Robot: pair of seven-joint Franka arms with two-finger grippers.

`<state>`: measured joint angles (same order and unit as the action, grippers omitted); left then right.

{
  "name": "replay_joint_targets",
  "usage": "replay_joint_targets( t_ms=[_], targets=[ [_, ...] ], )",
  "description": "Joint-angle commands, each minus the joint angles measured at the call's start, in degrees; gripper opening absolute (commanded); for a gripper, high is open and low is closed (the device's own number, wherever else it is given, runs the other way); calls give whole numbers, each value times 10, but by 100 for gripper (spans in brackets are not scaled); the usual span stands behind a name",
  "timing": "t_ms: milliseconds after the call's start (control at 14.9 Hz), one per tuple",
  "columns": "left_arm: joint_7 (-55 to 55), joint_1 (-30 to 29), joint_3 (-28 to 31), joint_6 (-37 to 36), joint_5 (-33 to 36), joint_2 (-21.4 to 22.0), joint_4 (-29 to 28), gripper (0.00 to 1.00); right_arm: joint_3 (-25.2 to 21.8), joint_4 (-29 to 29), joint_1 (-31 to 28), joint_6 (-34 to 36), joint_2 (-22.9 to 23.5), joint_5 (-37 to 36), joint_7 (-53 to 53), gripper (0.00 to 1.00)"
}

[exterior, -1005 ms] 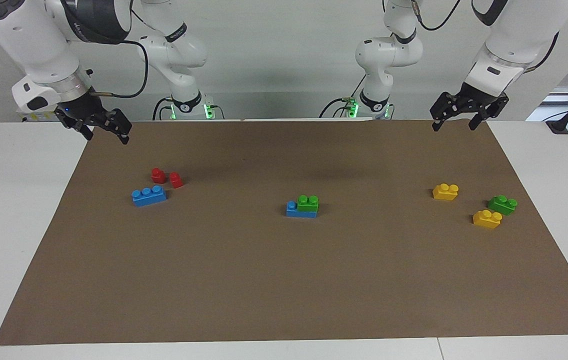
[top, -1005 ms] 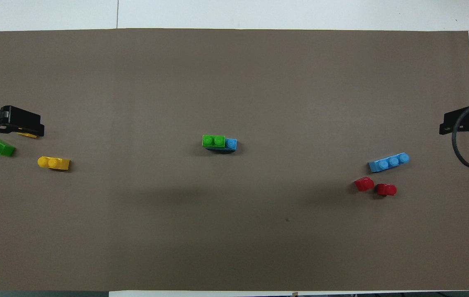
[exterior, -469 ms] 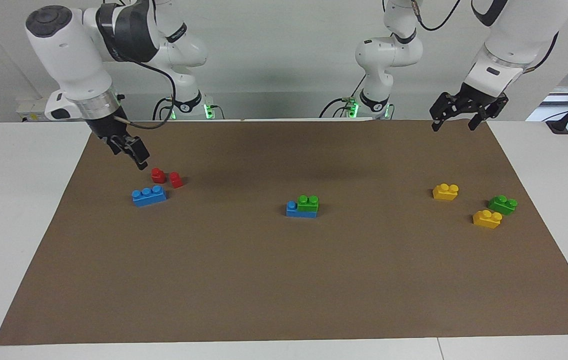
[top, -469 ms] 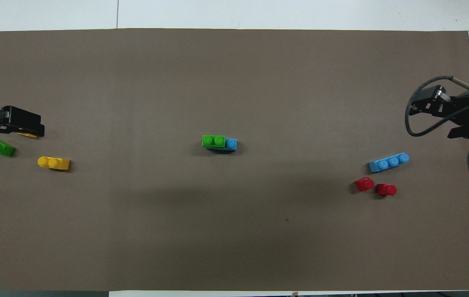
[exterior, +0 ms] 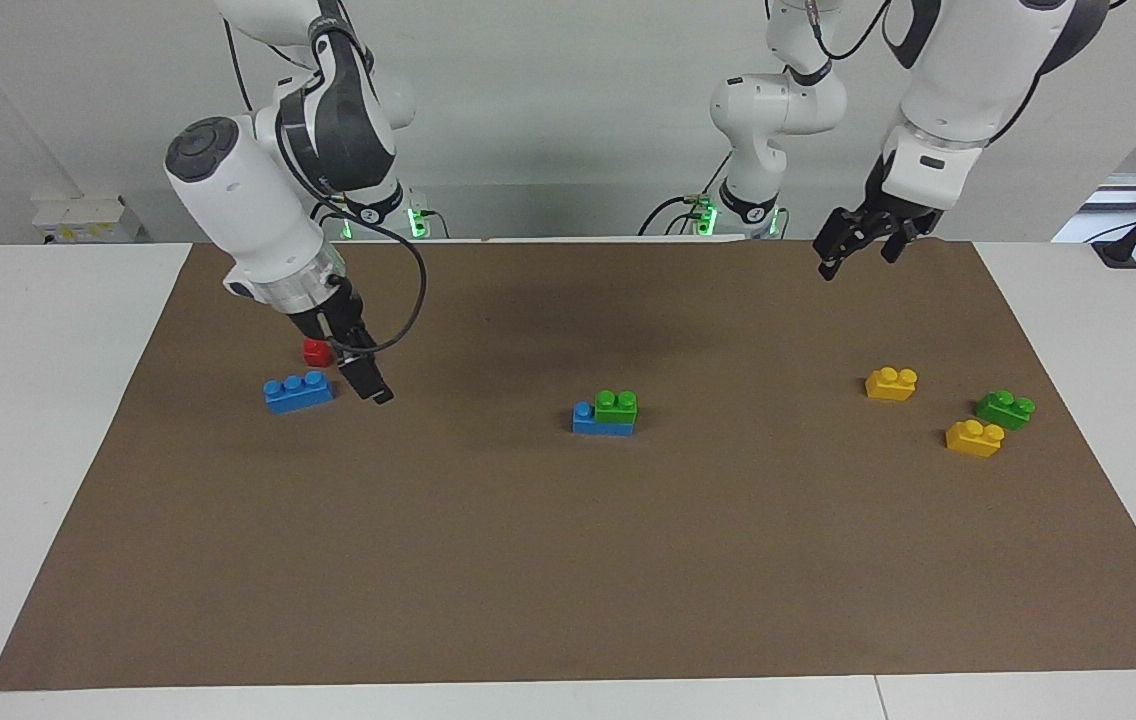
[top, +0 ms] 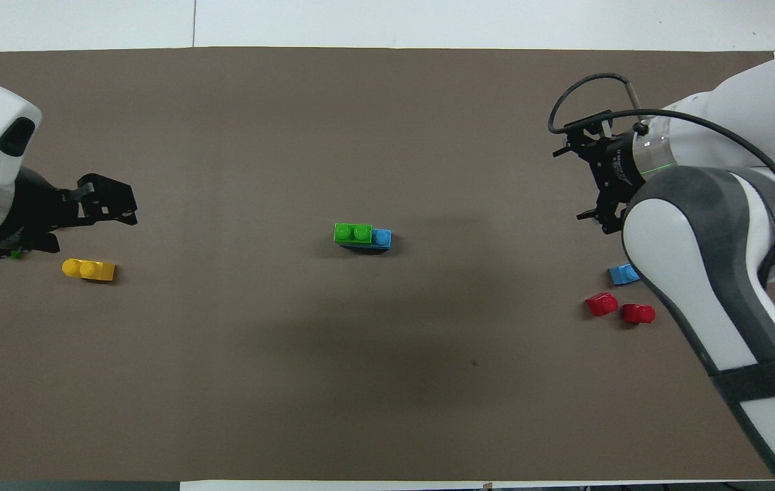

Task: Remove green block with left arm and hold with right
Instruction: 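Move the left gripper toward the green-blue stack while the right gripper approaches too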

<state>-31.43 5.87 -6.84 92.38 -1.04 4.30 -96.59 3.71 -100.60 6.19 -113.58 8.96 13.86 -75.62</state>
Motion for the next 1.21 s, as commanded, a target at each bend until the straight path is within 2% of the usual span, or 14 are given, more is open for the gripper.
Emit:
replay_joint_targets(
  t_ms=[0,335,737,1139],
  targets=[
    [-101,10,4,34,-11,39,-59,100,-1,-4,23,-11,24,33,-39,98],
    [-323,62,4,96,-15,38,-102,100,-1,-17,68,-44,46,78,-83,98],
    [-477,102,4,140,-22,25,-126,100,-1,-17,122,-124,80,91,-154,98],
    [-625,142,4,213,-27,-43,-125,100,-1,-18,150,-175,112,91,-185,98]
  ],
)
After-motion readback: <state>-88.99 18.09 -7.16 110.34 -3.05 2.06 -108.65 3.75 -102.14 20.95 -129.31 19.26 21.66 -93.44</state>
